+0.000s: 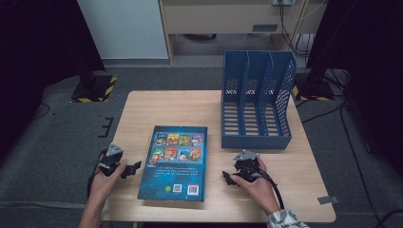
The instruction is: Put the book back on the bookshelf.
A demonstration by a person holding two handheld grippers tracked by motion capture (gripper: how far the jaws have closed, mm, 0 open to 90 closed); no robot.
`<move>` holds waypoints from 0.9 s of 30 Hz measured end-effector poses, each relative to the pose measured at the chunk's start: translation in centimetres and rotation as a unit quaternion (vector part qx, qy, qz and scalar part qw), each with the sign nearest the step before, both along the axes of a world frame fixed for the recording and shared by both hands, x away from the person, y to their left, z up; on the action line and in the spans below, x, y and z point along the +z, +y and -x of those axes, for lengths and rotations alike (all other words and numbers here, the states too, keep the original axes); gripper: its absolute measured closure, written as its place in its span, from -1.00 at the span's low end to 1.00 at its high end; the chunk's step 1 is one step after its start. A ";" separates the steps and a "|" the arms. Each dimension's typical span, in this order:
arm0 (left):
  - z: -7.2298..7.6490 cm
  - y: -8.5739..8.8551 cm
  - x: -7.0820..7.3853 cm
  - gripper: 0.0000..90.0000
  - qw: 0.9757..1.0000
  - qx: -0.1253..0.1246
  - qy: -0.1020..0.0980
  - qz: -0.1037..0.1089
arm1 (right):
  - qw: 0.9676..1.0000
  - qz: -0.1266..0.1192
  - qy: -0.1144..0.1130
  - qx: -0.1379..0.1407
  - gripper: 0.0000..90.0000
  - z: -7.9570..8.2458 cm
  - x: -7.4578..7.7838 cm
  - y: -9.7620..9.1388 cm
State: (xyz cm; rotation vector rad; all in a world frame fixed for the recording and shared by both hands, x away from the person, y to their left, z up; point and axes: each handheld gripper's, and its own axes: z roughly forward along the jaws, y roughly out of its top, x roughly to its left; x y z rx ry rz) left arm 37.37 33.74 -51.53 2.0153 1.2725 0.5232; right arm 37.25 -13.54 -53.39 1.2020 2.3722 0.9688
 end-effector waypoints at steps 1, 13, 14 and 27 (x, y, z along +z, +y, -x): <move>0.4 -0.1 0.4 -0.88 1.000 0.002 -0.005 0.009 | 1.000 -0.011 0.004 0.000 -0.85 0.1 0.2 0.1; 0.8 -2.0 1.5 -0.88 0.998 -0.027 -0.020 0.054 | 0.993 -0.088 -0.001 0.083 -0.81 1.8 3.0 4.0; 0.9 -2.3 1.5 -0.89 0.997 -0.034 -0.016 0.065 | 0.992 -0.087 0.002 0.095 -0.81 1.9 3.0 5.0; 0.3 -4.7 0.2 -0.94 0.989 -0.101 0.042 0.100 | 0.989 -0.086 0.015 0.117 -0.86 0.5 2.8 8.1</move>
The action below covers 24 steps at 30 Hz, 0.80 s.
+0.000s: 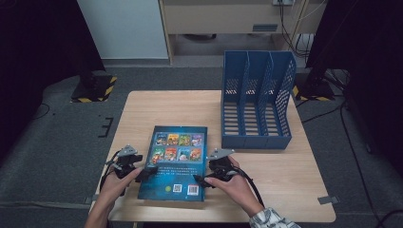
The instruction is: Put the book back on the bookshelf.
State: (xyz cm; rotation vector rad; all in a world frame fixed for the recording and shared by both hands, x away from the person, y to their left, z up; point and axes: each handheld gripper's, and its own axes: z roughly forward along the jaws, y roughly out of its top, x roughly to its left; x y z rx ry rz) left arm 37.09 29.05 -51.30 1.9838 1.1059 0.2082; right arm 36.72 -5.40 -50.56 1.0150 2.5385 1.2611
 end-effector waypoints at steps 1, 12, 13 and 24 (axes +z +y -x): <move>-0.1 -0.1 -0.1 -0.94 1.000 -0.009 0.003 0.003 | 1.000 0.000 0.003 0.000 -0.86 -0.2 0.0 0.1; -0.8 -0.8 -0.4 -0.96 0.999 -0.023 0.022 0.018 | 0.999 -0.011 0.030 -0.008 -0.92 -2.3 -0.4 1.0; -0.8 -0.9 -0.4 -0.96 0.999 -0.023 0.023 0.021 | 0.999 -0.013 0.029 -0.012 -0.93 -2.4 -0.4 1.0; -1.3 -1.0 -0.3 -0.94 0.999 -0.028 0.041 0.021 | 0.997 -0.018 0.071 -0.005 -0.97 -3.3 -0.7 1.9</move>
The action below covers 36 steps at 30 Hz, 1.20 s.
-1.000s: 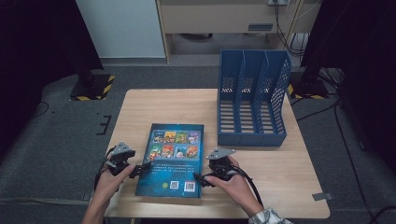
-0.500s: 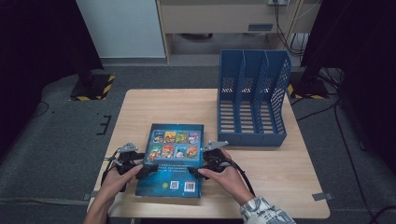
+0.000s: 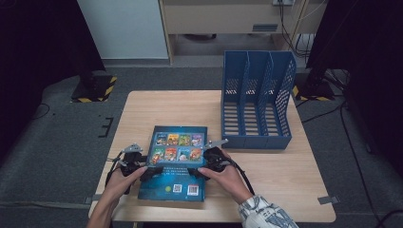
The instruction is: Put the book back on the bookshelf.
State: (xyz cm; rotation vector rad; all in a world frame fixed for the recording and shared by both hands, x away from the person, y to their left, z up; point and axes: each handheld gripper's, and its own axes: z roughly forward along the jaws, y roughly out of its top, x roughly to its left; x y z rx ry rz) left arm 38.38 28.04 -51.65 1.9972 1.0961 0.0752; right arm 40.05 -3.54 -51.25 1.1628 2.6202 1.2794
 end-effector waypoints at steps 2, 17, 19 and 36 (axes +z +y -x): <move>-0.1 0.0 0.1 -0.91 1.000 0.008 0.004 0.000 | 1.000 0.006 0.004 -0.003 -0.97 0.0 0.1 0.1; 0.2 0.4 2.6 -0.65 0.999 0.036 -0.032 -0.017 | 0.999 0.038 -0.024 -0.018 -0.68 -0.7 2.9 0.6; 0.3 0.4 2.8 -0.57 0.998 0.041 -0.035 -0.016 | 0.999 0.039 -0.032 -0.022 -0.64 -0.9 3.4 0.6; -0.8 1.1 5.7 -0.22 0.997 0.045 -0.055 -0.018 | 0.997 0.047 -0.049 -0.041 -0.38 -3.1 6.4 0.6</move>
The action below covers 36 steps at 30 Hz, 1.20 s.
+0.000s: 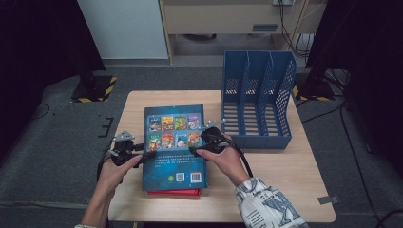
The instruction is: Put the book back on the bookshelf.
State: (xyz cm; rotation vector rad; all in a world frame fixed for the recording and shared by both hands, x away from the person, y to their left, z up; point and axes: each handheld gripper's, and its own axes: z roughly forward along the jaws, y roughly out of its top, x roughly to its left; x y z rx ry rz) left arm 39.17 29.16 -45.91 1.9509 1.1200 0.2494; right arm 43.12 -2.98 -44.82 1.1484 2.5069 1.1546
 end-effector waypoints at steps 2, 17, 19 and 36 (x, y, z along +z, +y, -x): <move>-0.1 0.1 0.3 -0.19 1.000 0.000 -0.003 -0.002 | 1.000 -0.005 -0.004 -0.005 -0.33 -0.1 0.3 0.0; -1.3 0.3 2.0 -0.01 1.000 0.009 -0.017 -0.014 | 0.999 -0.018 -0.032 -0.022 -0.13 -1.2 1.9 -0.2; -1.4 0.2 2.3 0.01 1.000 0.012 -0.022 -0.015 | 0.999 -0.020 -0.033 -0.024 -0.11 -1.3 2.2 -0.2; -2.9 0.6 4.8 0.21 0.998 0.027 -0.055 -0.023 | 0.997 -0.017 -0.066 -0.029 0.08 -2.7 4.7 -0.2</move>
